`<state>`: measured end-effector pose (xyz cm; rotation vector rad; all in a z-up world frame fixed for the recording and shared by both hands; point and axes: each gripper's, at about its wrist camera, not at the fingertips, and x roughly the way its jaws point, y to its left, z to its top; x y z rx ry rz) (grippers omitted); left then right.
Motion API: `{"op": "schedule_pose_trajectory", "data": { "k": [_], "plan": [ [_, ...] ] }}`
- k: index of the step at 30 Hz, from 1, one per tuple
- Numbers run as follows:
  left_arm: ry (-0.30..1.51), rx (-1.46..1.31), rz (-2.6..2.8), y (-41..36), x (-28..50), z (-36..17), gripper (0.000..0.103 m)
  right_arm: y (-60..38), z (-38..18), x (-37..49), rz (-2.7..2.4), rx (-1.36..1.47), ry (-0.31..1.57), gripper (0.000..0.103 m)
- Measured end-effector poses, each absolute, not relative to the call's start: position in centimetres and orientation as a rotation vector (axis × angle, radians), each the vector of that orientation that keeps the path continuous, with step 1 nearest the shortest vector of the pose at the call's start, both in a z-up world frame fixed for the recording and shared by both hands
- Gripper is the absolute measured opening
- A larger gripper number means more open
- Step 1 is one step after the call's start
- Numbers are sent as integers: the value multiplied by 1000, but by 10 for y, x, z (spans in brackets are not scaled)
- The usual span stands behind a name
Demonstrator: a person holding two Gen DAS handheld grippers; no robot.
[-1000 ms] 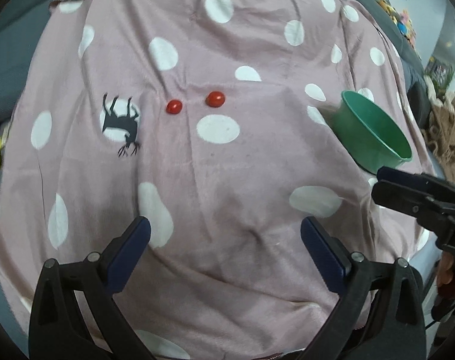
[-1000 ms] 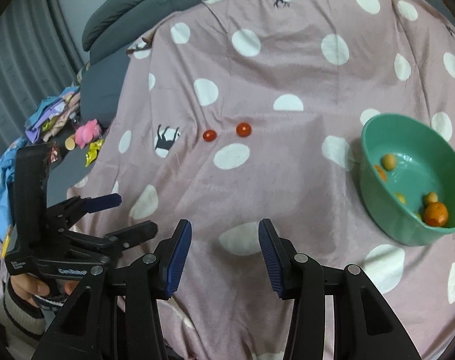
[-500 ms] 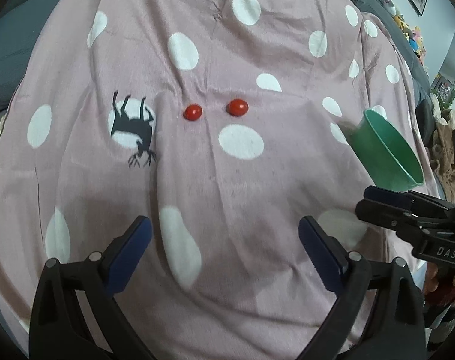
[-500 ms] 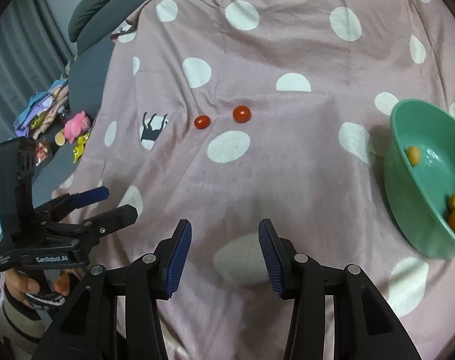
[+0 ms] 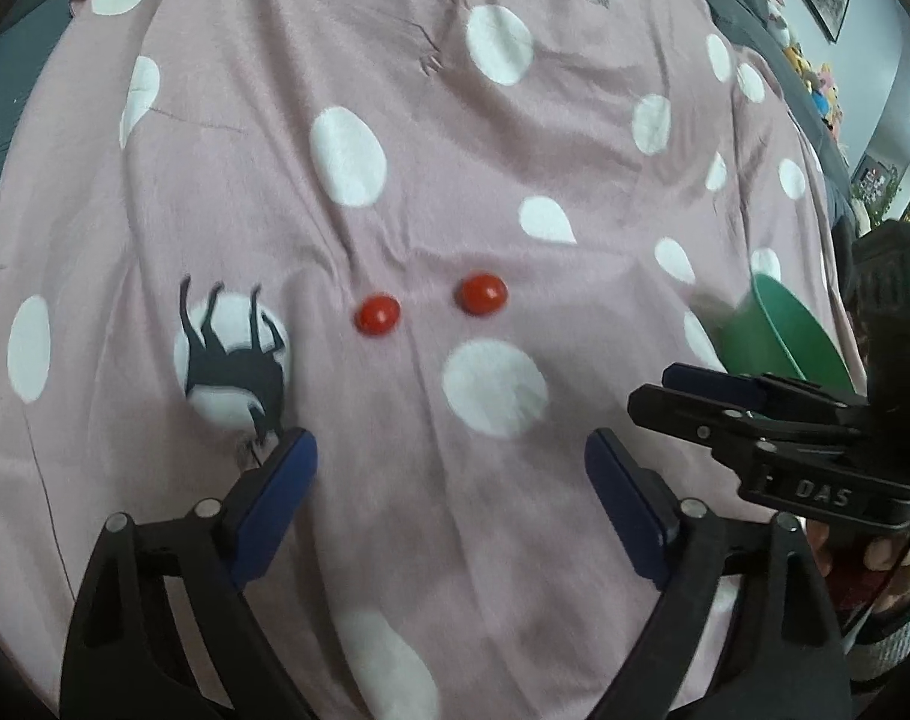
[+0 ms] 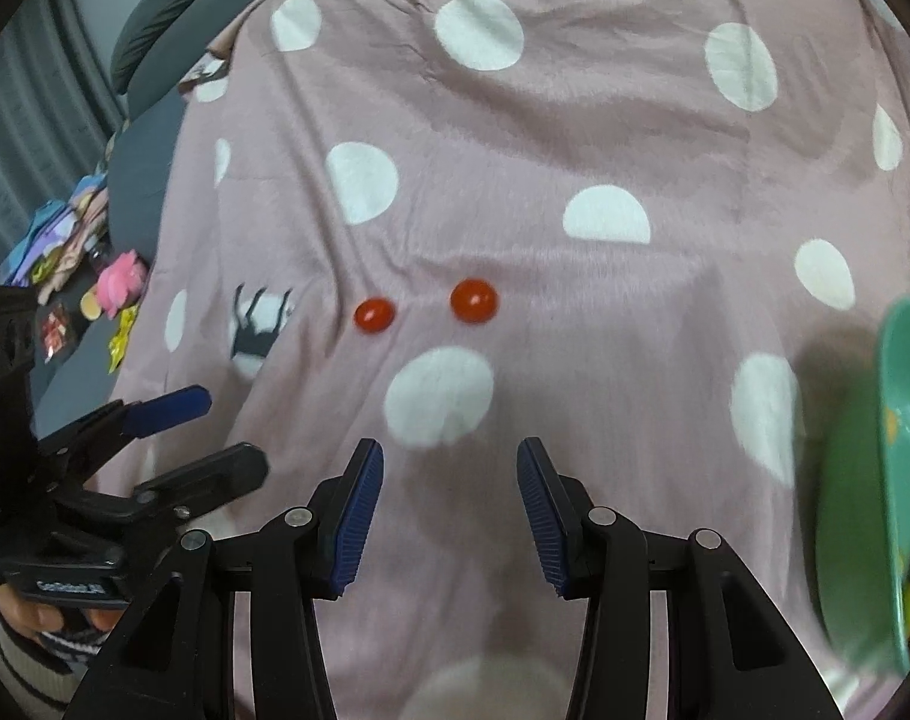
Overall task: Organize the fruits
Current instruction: 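Move both open tools back toward the last two cherry tomatoes, then grasp a cherry tomato with the left tool while the right tool grasps the other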
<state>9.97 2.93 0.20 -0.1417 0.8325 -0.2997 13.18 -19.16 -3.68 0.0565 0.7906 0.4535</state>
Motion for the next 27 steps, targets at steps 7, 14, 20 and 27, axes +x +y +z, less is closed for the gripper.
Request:
{"op": "schedule_pose_trajectory", "data": {
  "k": [7,14,20,27],
  "plan": [
    [809,-196,-314,47,130,4,74,-172,-46,182,429,19,804,47],
    [798,-183,-350,42,150,4,65,-142,-59,224,420,-40,806,47],
    [810,-170,-346,41,163,0,62,-126,-72,241,399,-93,795,46],
    [870,-140,-337,29,182,-14,56,-139,-70,239,379,-75,793,32]
  ]
}}
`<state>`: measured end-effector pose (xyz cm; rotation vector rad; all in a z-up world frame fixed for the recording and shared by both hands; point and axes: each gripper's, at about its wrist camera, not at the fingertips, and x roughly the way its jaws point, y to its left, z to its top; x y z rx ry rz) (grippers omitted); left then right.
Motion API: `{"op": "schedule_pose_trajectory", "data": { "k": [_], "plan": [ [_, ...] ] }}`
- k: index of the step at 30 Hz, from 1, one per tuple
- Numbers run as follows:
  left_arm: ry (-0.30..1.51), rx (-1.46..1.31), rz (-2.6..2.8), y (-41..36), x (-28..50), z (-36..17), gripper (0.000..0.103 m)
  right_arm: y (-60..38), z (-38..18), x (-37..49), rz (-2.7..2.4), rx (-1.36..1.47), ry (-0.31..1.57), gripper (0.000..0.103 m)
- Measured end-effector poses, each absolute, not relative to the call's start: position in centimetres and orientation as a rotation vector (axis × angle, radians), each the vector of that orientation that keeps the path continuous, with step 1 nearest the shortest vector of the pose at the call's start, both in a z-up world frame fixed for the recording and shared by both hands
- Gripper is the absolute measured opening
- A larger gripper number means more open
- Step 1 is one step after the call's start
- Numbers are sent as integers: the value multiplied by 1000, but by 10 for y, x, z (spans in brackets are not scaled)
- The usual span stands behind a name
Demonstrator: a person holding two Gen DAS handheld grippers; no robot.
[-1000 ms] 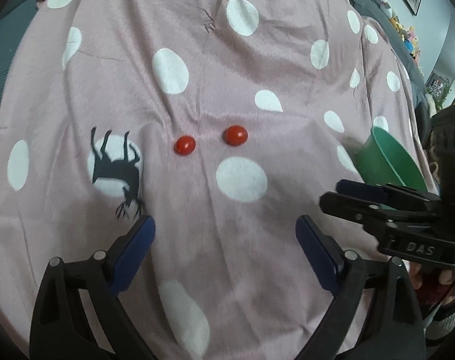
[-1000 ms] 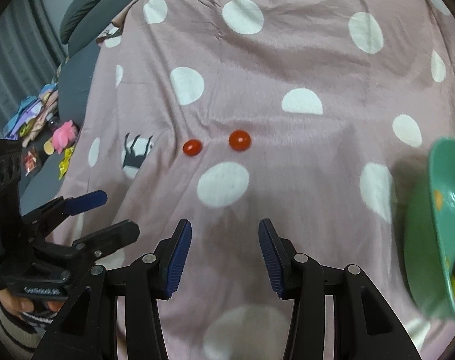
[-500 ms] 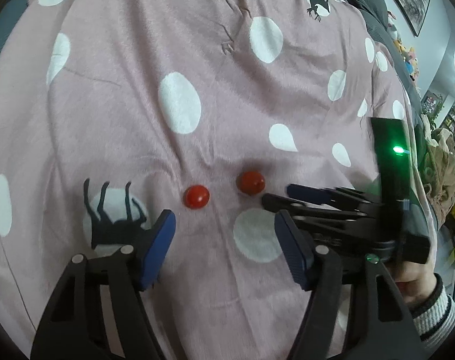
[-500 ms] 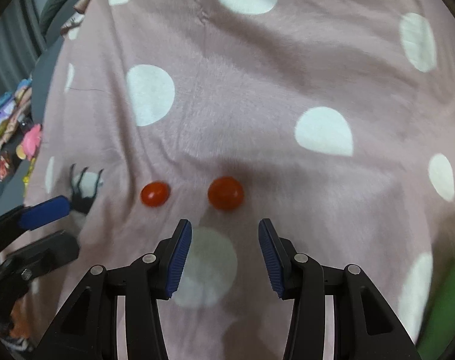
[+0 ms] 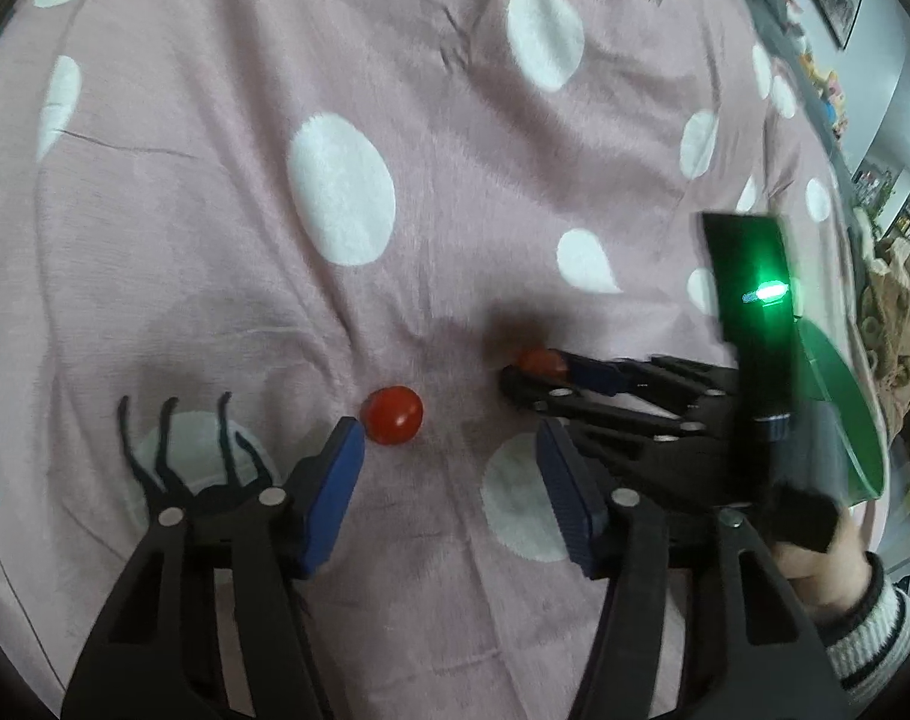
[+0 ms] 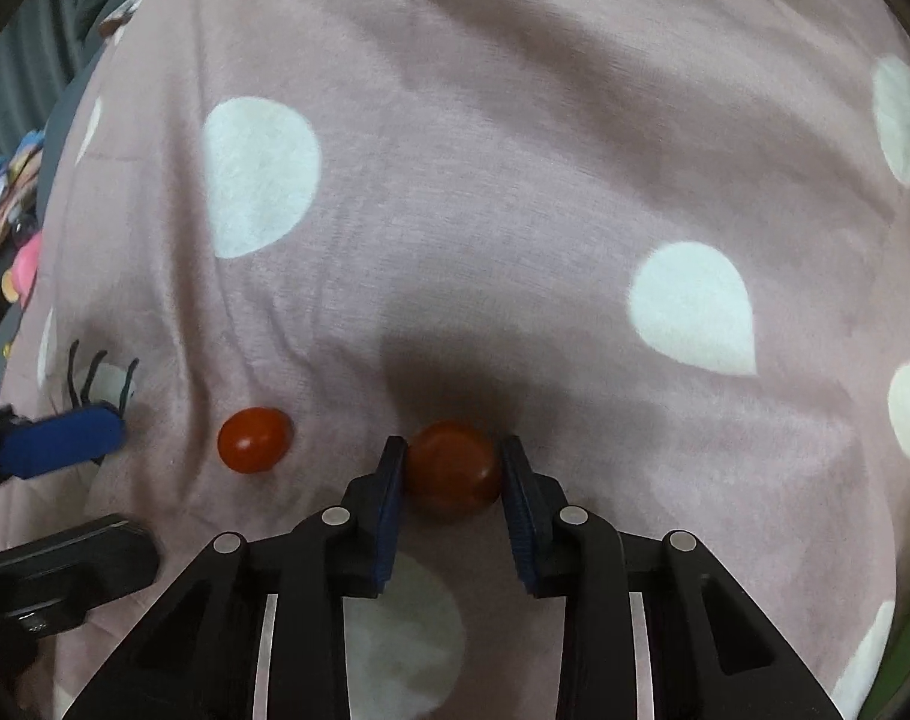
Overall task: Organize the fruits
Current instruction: 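Grasp a cherry tomato with the left tool while the right tool grasps the other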
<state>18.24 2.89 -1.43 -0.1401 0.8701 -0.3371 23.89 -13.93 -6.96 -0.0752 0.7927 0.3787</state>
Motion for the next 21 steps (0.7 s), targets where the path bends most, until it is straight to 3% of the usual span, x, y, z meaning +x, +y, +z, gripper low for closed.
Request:
{"op": "schedule_pose_trajectory", "data": {
  "k": [12,16,21],
  "plan": [
    [1016,-42,-213,6,229,-42,43,-192,-46,198,425,81,768,32],
    [1029,-11,-172,3,236,-45,30,-200,-42,194,432,105,769,32],
    [1032,-7,-162,0,241,-46,29,-207,-45,186,435,118,767,32]
  ]
}}
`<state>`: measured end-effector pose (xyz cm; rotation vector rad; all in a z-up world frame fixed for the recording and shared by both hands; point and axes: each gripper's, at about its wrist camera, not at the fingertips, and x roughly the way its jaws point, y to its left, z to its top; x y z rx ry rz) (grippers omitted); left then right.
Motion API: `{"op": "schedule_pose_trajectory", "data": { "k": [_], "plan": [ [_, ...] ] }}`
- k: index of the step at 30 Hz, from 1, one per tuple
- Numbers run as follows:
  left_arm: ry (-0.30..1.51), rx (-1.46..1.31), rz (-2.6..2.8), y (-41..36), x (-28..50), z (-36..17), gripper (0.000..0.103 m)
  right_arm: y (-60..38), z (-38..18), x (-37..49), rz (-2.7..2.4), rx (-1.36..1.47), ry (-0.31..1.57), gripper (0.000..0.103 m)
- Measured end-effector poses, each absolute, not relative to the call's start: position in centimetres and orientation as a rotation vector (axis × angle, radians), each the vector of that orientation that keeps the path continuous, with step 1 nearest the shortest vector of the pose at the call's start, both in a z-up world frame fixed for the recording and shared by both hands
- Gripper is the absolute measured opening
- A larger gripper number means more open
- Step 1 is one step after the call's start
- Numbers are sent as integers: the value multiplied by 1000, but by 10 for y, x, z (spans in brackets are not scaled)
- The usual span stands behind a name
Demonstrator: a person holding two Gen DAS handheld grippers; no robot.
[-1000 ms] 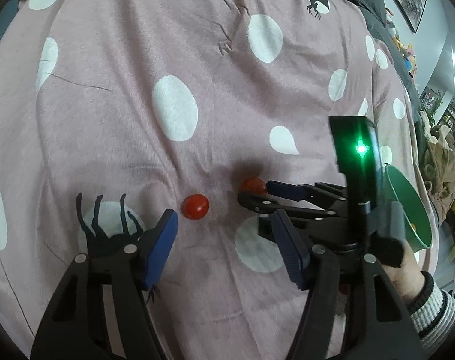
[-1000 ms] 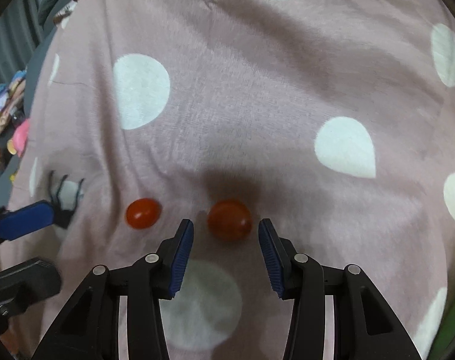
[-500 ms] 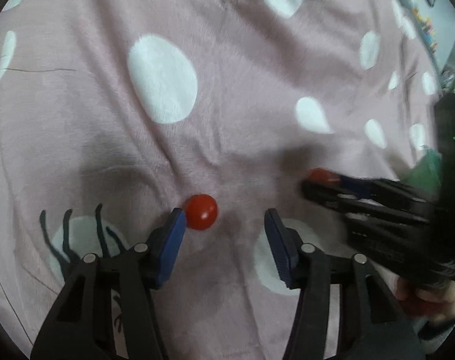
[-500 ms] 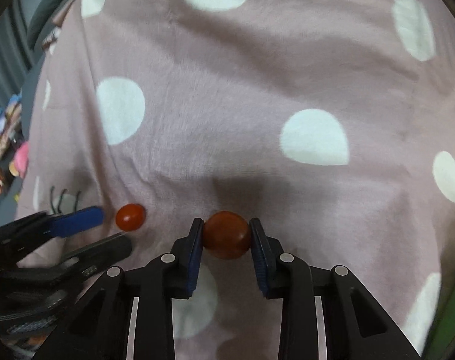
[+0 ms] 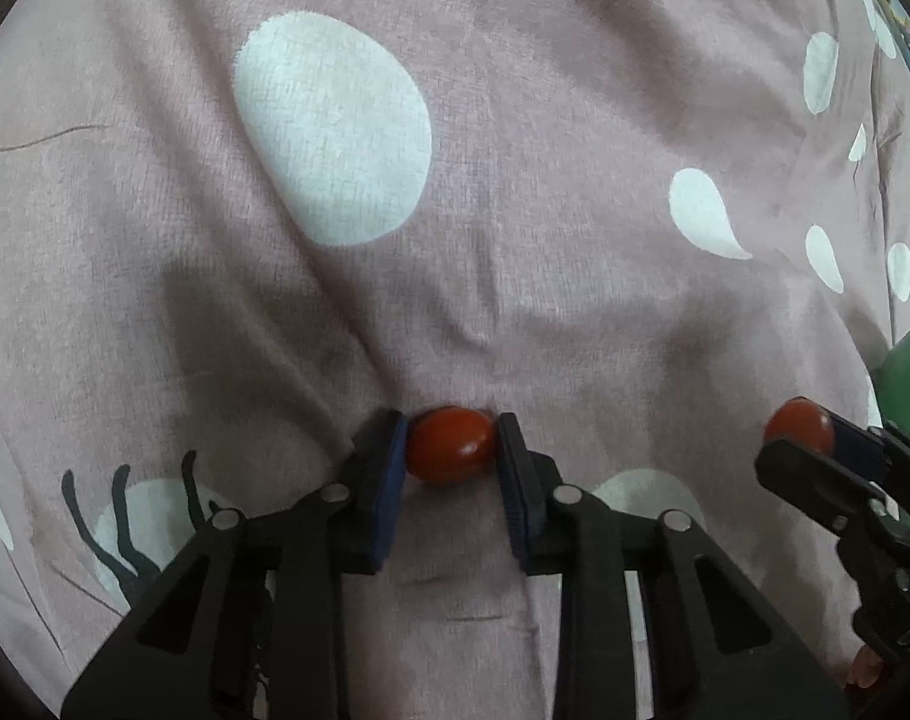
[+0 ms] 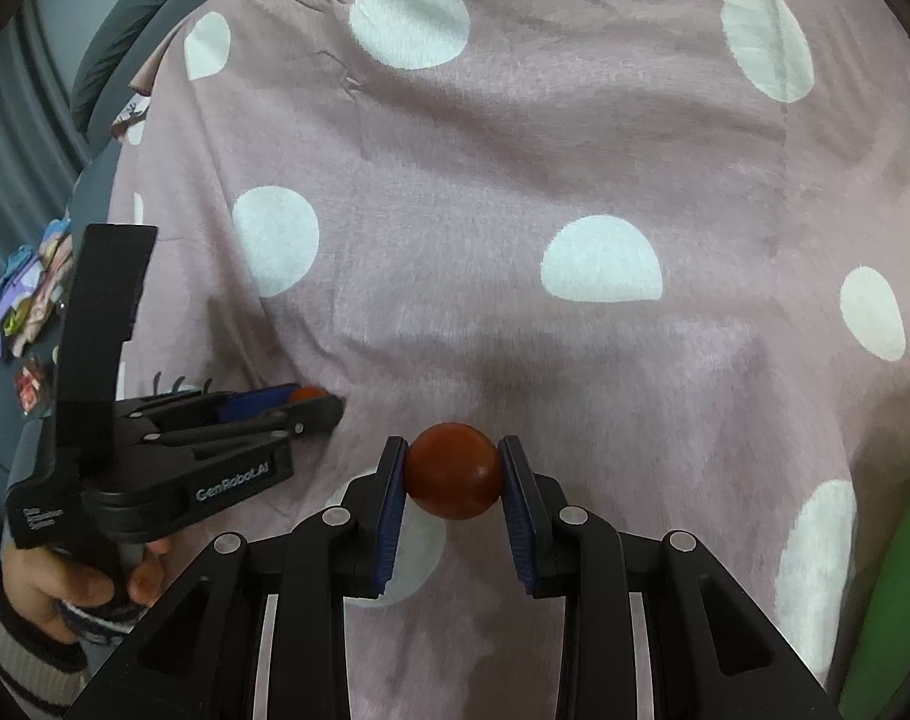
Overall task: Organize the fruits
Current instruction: 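Grasp a cherry tomato with the left tool while the right tool grasps the other, then carry both cherry tomatoes into the green bowl and open both tools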
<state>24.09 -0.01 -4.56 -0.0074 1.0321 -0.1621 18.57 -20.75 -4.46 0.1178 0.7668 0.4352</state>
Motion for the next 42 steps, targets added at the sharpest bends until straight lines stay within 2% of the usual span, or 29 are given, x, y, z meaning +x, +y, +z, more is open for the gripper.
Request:
{"op": "schedule_pose_trajectory", "data": {
  "k": [20,27,42],
  "plan": [
    [980,-76,-282,5,126,1,29,-223,-19,113,376,110,717,32],
    [927,-34,-361,-38,102,28,29,-249,-7,85,302,101,666,32],
    [826,135,-627,-194,100,69,29,-357,7,45,86,166,587,33]
  ]
}}
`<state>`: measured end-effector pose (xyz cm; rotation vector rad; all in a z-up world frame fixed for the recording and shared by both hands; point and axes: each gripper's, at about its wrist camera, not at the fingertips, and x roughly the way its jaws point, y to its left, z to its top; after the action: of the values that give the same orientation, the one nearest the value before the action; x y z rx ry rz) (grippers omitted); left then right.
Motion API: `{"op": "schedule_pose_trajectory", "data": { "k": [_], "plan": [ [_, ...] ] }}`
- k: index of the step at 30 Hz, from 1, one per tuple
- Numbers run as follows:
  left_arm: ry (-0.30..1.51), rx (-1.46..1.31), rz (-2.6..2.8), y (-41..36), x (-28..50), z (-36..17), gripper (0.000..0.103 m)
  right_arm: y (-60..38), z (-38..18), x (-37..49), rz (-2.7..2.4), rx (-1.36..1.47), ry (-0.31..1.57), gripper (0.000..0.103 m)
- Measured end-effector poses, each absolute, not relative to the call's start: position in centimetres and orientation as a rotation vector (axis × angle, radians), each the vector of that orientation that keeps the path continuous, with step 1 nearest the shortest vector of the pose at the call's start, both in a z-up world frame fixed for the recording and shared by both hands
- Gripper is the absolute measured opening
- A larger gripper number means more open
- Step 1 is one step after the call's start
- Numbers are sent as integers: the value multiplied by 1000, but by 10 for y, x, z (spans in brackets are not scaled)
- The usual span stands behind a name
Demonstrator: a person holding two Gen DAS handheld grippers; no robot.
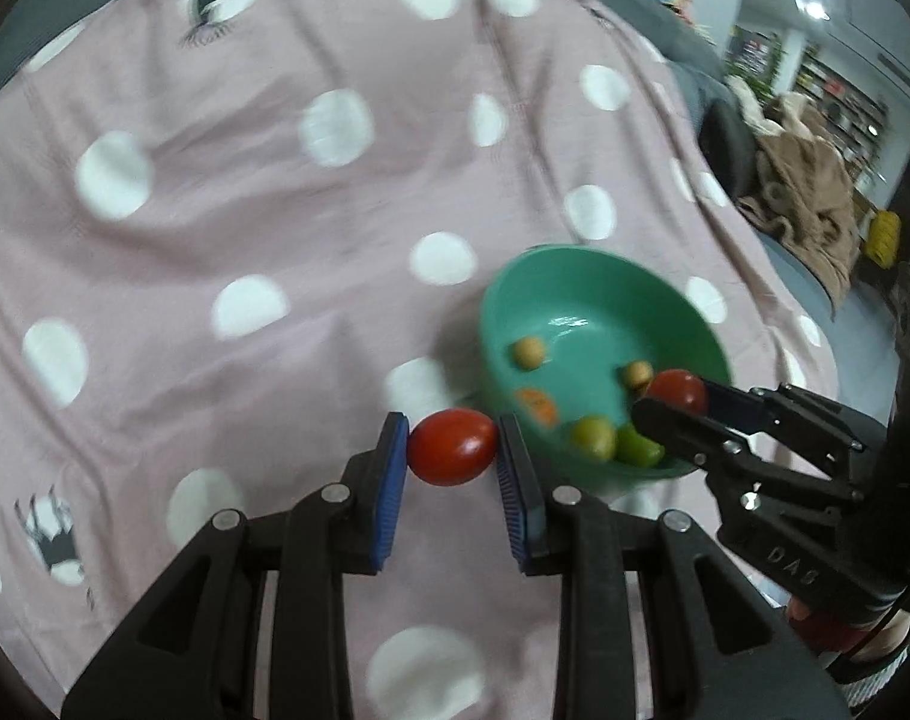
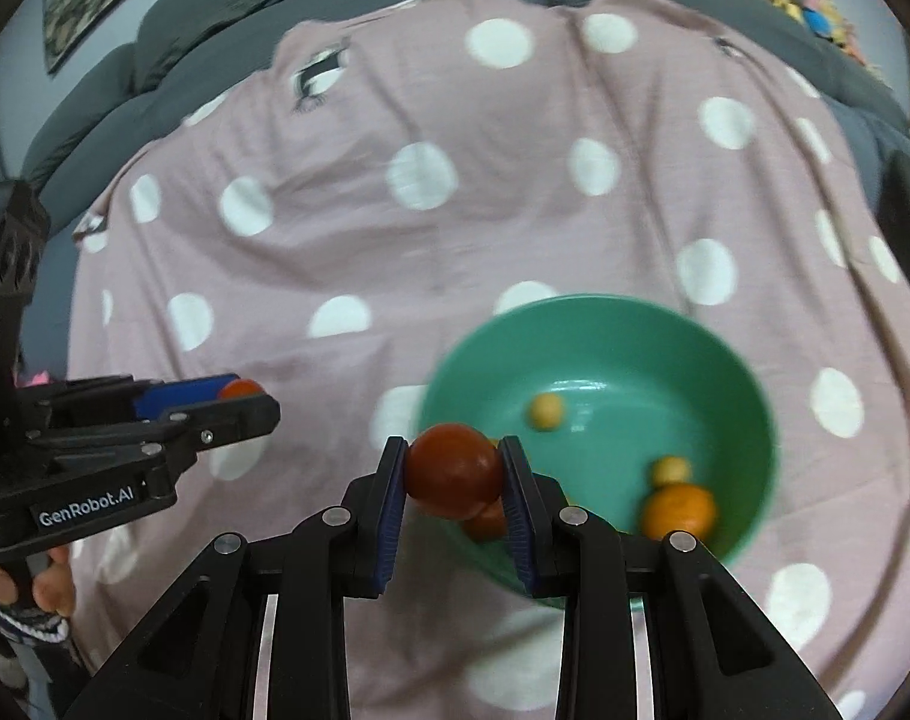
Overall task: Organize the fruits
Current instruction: 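Carry both cherry tomatoes into the green bowl and open both tools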
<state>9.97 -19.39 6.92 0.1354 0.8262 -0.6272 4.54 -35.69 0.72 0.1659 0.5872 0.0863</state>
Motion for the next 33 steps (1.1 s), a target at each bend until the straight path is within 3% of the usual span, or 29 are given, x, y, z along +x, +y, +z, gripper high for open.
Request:
{"op": "schedule_pose_trajectory", "data": {
  "k": [14,33],
  "plan": [
    [817,238,-691,-267,98,70,29,-416,1,33,-12,242,548,33],
    [844,302,-649,-292,116,53,29,-420,-2,64,-37,204,574,33]
  ]
}}
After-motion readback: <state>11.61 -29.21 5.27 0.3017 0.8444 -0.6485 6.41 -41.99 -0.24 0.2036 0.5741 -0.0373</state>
